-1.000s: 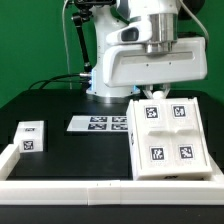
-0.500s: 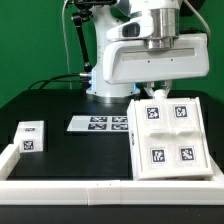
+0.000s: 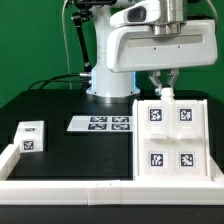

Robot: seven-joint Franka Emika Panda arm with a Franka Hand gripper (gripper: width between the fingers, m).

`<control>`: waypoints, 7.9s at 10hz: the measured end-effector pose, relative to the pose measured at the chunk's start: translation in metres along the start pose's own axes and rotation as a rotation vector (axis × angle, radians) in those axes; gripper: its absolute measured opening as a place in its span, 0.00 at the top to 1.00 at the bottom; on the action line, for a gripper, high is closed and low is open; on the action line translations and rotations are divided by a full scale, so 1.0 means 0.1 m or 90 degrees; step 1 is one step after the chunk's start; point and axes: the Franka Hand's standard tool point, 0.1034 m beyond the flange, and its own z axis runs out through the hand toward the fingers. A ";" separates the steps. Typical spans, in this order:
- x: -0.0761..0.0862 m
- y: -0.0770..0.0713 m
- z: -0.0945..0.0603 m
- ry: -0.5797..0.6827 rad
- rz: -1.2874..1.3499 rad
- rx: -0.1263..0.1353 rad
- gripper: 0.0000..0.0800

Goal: Assemble cabinet

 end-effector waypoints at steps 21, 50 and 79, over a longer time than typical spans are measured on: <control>-1.39 1.39 0.27 -0.087 -0.051 -0.009 0.00; -2.16 2.35 0.90 -0.148 -0.125 0.006 0.16; 0.13 0.51 -0.45 -0.133 -0.077 0.021 0.32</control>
Offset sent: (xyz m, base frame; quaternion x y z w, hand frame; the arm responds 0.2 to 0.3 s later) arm 0.0248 0.0027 0.0091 -0.0075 -0.0258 -0.0082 0.9996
